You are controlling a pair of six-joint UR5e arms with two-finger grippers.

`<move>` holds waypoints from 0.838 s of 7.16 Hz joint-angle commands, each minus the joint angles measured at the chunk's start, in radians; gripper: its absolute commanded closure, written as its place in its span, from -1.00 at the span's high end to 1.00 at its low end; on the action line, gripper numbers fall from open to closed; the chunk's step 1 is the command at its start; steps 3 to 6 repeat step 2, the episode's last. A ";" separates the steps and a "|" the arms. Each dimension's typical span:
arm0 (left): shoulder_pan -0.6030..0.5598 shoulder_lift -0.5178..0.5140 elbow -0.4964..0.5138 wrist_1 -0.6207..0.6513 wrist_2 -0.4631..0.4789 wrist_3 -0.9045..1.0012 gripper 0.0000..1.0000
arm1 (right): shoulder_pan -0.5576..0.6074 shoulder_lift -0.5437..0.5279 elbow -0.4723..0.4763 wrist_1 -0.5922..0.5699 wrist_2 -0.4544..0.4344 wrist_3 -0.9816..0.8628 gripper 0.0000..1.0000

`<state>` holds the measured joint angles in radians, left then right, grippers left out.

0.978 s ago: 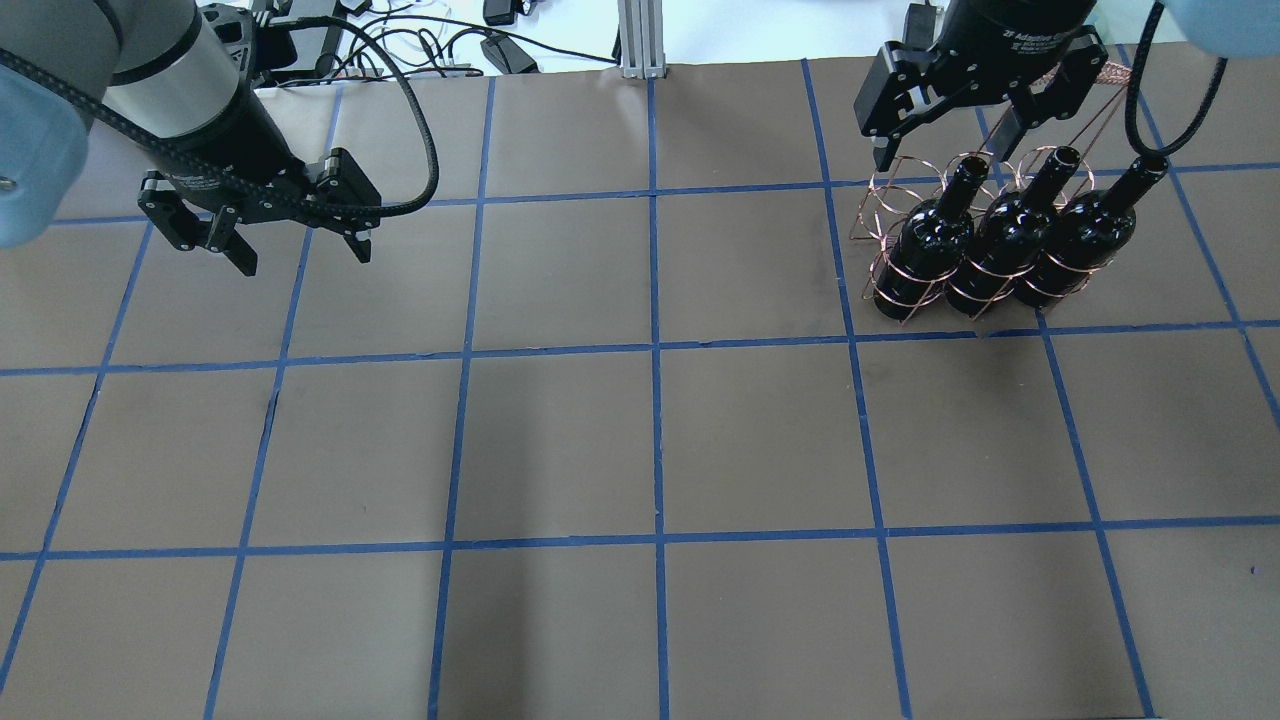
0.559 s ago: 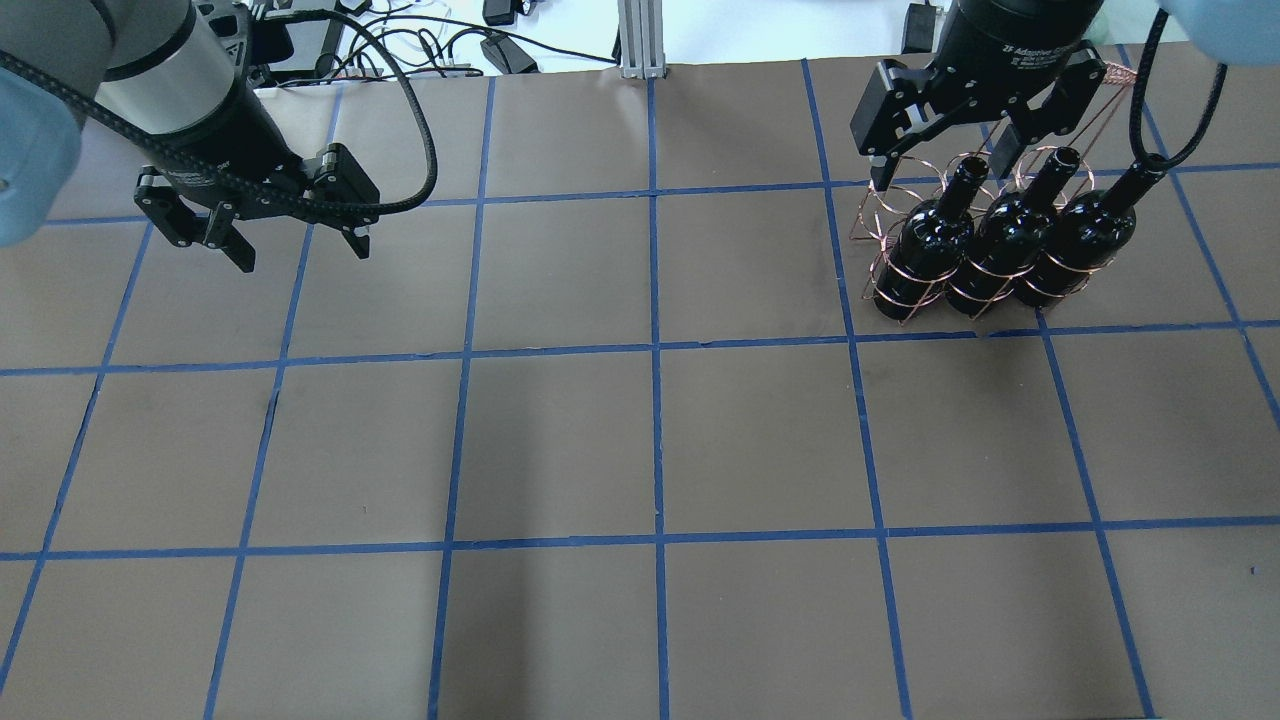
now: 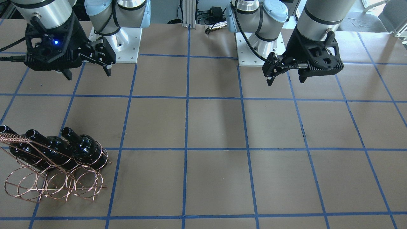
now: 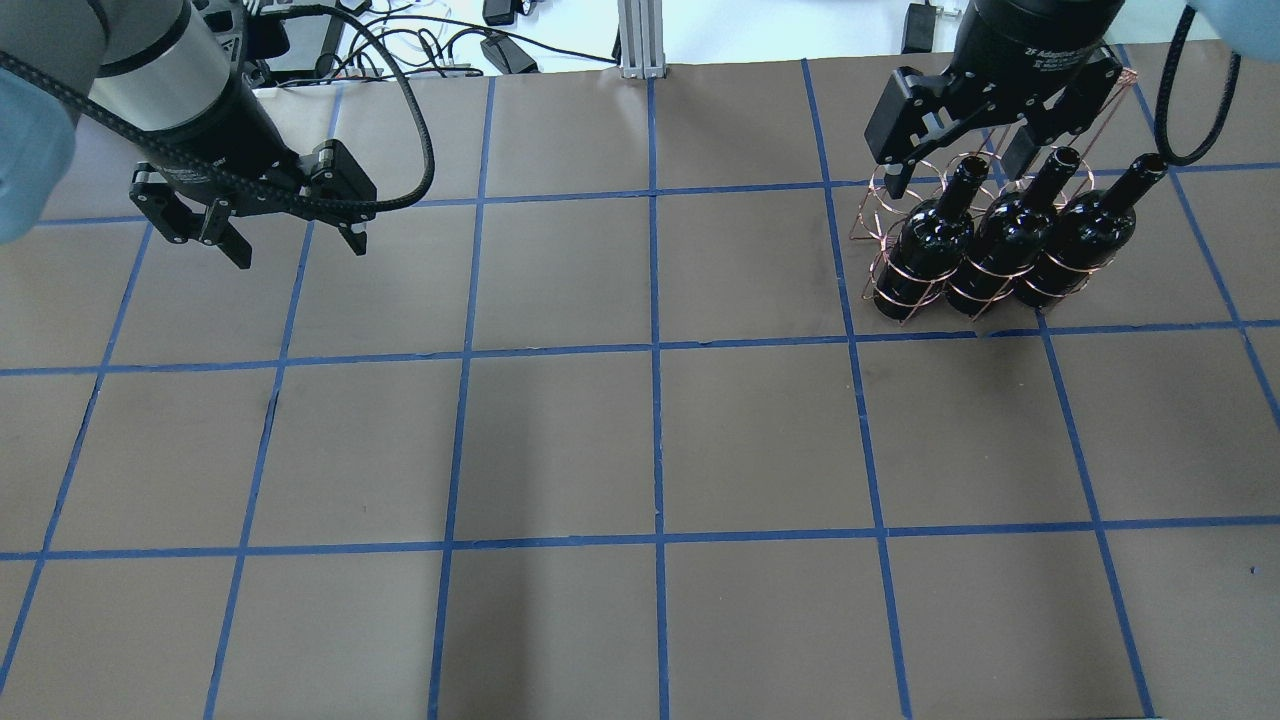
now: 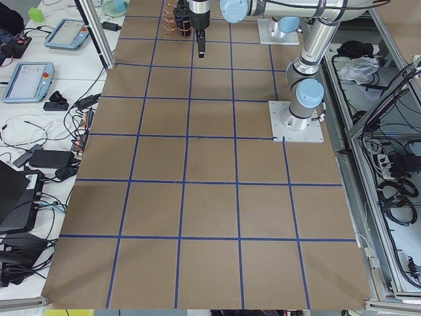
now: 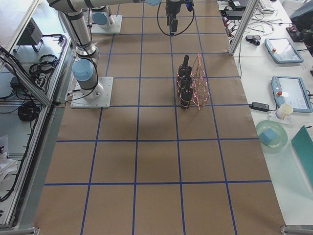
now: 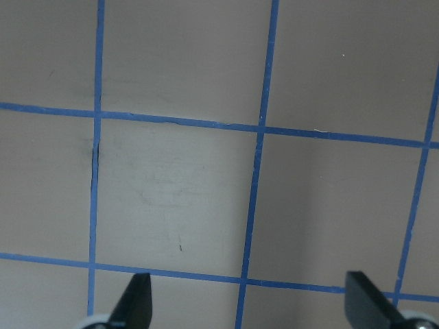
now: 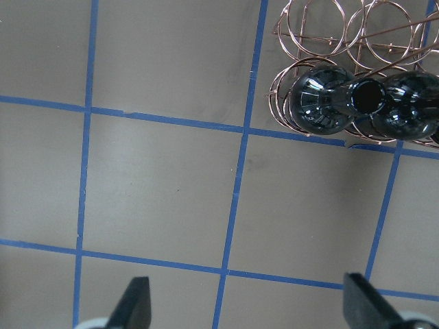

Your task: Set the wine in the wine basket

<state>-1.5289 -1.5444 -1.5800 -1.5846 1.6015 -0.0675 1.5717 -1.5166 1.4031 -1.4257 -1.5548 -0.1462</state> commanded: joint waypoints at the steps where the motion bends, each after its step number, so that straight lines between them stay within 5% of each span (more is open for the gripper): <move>1: 0.001 0.001 -0.001 0.000 0.002 0.002 1.00 | -0.004 -0.002 0.001 0.004 0.001 -0.006 0.98; 6: 0.000 0.001 -0.003 -0.002 0.000 0.002 1.00 | -0.002 -0.002 0.001 0.002 0.001 -0.001 0.98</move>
